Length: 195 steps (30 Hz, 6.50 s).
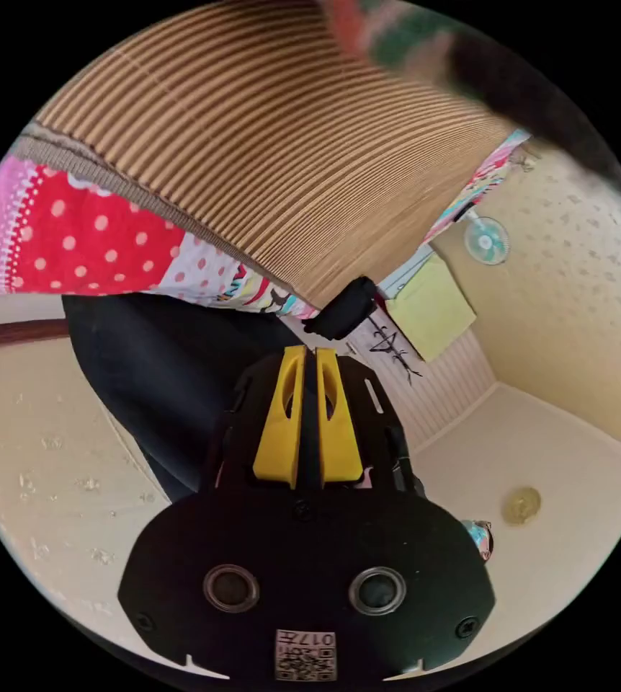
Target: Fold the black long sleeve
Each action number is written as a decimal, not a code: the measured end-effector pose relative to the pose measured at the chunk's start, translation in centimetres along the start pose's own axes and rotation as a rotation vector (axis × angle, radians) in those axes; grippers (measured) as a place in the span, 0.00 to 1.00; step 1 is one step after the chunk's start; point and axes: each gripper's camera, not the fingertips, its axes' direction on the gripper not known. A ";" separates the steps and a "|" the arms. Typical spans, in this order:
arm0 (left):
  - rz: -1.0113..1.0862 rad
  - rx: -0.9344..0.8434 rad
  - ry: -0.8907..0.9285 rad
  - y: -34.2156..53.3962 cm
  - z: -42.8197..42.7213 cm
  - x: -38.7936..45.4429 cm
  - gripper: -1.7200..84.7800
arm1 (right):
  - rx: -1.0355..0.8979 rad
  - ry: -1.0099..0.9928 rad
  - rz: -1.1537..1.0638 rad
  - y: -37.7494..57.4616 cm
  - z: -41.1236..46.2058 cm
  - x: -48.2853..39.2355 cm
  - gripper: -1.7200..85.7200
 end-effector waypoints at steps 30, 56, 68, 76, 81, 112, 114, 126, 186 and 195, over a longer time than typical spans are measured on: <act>0.133 0.425 -0.268 -9.6 15.3 3.1 0.01 | -0.159 1.191 -0.526 -5.6 20.9 -24.5 0.07; 0.821 -0.058 0.020 -16.2 35.3 21.6 0.11 | -1.543 0.006 -1.700 46.6 30.3 -18.7 0.04; 2.301 -0.429 0.841 7.2 26.6 21.9 0.06 | -1.405 -0.421 -1.573 45.4 27.0 -19.2 0.05; 2.443 -0.715 1.139 12.4 30.1 22.4 0.06 | -1.347 -0.176 -1.505 43.9 29.3 -14.0 0.22; 2.360 -0.603 1.059 10.8 33.4 22.1 0.06 | -2.040 -0.606 -0.968 46.1 30.9 -6.6 0.20; 1.684 0.436 -0.707 7.1 59.4 23.3 0.12 | 0.302 -0.449 -2.309 70.9 3.3 -7.9 0.03; 1.680 0.469 -0.733 6.9 61.1 23.8 0.15 | 0.375 -0.470 -2.309 72.2 2.8 -7.7 0.03; 1.760 0.521 -0.601 11.8 57.9 26.2 0.02 | 0.687 -0.417 -2.175 70.6 -1.6 -8.2 0.04; 0.138 0.127 -1.081 -7.5 16.6 7.1 0.03 | -1.581 2.123 -0.969 6.8 60.2 9.7 0.02; 0.197 0.818 -0.050 6.0 1.6 4.4 0.10 | -1.462 1.895 -0.573 0.0 54.7 1.4 0.02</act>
